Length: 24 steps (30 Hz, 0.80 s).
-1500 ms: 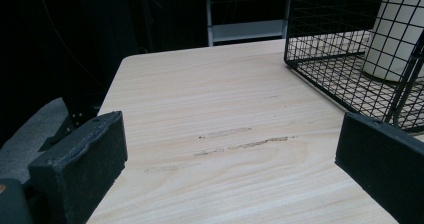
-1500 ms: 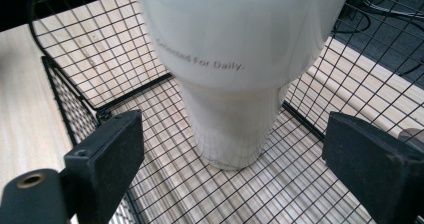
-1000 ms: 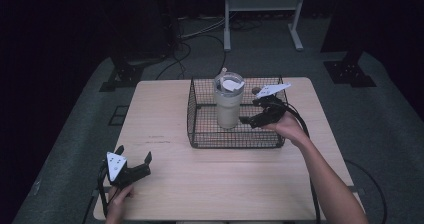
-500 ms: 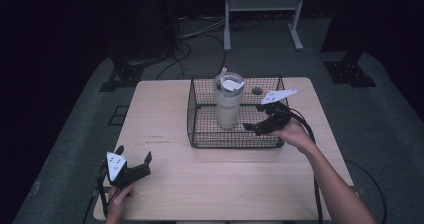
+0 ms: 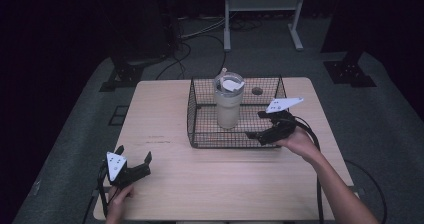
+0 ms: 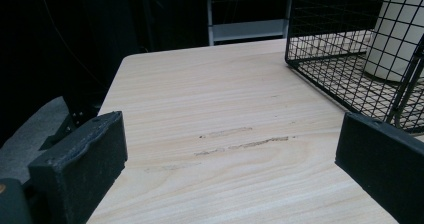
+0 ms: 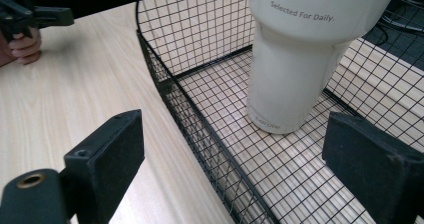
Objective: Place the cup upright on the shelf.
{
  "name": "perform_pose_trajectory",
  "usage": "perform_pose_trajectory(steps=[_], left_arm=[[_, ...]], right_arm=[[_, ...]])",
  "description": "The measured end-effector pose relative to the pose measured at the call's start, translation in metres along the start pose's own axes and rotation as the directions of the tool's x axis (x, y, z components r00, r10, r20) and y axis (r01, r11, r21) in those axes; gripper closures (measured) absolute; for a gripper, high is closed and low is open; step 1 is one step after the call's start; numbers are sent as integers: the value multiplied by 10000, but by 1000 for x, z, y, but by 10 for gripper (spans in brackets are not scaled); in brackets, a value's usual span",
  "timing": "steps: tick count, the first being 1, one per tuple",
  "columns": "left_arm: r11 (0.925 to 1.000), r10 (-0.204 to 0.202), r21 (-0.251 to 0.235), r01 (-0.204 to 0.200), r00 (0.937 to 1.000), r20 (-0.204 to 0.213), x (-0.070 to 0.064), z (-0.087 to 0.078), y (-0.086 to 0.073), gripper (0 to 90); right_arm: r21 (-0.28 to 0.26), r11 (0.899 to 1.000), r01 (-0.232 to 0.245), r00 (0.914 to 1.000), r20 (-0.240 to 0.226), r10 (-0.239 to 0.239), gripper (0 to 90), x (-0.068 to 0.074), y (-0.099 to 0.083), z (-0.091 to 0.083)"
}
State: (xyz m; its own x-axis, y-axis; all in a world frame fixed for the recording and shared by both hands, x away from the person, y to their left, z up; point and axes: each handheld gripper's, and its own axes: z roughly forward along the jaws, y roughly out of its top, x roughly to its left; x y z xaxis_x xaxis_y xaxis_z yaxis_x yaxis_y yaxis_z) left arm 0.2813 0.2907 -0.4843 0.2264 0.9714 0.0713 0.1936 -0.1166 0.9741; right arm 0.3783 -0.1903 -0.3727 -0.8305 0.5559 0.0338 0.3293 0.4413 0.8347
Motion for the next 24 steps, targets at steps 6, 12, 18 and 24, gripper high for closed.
perform_pose_trajectory(steps=[6,12,18,24], left_arm=[[10000,37,34,-37,10000,-4,0,0,0,0],[10000,40,35,-40,10000,-8,0,0,0,0],[10000,41,37,-41,10000,-2,0,0,0,0],[10000,40,37,-40,10000,-6,0,0,0,0]], right_arm=[[-78,9998,155,9999,-17,-156,92,8,-5,-9],[-135,9998,142,9998,-155,-144,92,13,-14,-15],[-61,9998,177,9996,-213,-178,92,19,-24,-21],[-122,9998,162,9995,-262,-165,92,25,-35,-24]])
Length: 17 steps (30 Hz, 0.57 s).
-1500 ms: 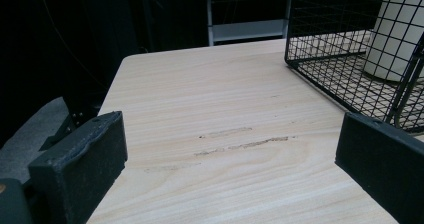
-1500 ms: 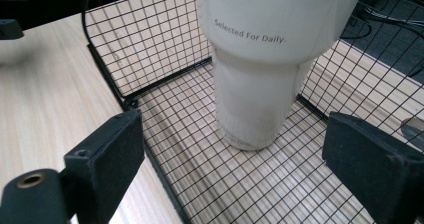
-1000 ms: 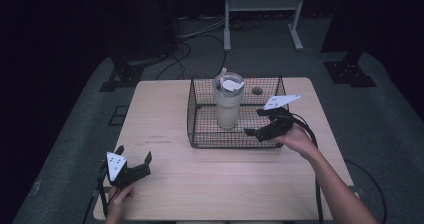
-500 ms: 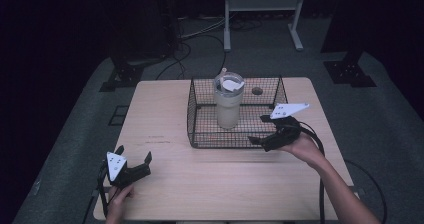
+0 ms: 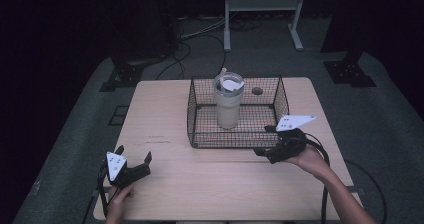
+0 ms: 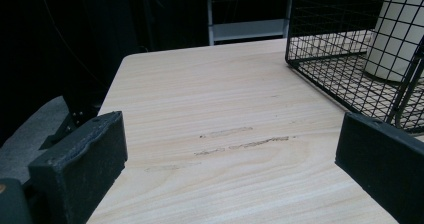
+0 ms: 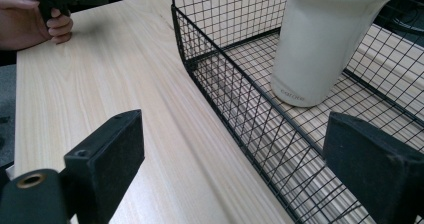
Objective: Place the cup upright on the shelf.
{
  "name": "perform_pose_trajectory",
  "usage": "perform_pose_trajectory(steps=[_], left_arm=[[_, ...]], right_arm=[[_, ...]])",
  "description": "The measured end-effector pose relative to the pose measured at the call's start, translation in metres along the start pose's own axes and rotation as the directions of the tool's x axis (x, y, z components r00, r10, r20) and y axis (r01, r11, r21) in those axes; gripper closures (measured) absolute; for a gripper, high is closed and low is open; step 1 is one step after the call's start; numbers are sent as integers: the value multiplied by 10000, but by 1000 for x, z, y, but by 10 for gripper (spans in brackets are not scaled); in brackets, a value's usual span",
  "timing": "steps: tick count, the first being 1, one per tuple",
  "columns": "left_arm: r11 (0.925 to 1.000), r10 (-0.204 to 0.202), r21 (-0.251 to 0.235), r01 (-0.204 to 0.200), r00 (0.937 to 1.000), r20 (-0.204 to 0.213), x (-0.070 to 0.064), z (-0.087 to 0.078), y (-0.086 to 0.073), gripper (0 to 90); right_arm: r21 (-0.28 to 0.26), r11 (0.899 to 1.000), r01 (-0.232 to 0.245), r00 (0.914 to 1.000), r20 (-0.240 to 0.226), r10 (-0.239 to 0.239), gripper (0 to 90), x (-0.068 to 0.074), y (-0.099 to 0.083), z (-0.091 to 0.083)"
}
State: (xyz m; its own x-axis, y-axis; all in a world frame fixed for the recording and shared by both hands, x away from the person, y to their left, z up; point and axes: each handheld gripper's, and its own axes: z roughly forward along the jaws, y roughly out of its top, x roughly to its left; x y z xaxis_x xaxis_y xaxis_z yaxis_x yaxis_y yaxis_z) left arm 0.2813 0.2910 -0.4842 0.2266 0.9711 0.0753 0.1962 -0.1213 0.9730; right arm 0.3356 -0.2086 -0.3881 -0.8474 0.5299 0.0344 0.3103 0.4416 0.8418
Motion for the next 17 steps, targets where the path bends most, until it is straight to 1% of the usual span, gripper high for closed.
perform_pose_trajectory(steps=[6,10,14,16,17], left_arm=[[10000,-12,9,12,10000,-2,0,0,0,0],[10000,-20,-4,20,10000,2,0,0,0,0],[10000,-16,13,16,10000,-9,0,0,0,0],[10000,-11,18,11,10000,-13,0,0,0,0],[10000,-4,19,4,10000,-13,0,0,0,0]], right_arm=[[-23,10000,-39,10000,42,39,92,4,-9,-4],[-110,9998,-193,9998,61,194,92,4,-15,-6],[-205,9993,-325,9994,106,327,92,8,-25,-9],[-234,9992,-323,9992,229,329,92,10,-32,-10],[-259,9989,-392,9990,209,398,92,12,-36,-10]])
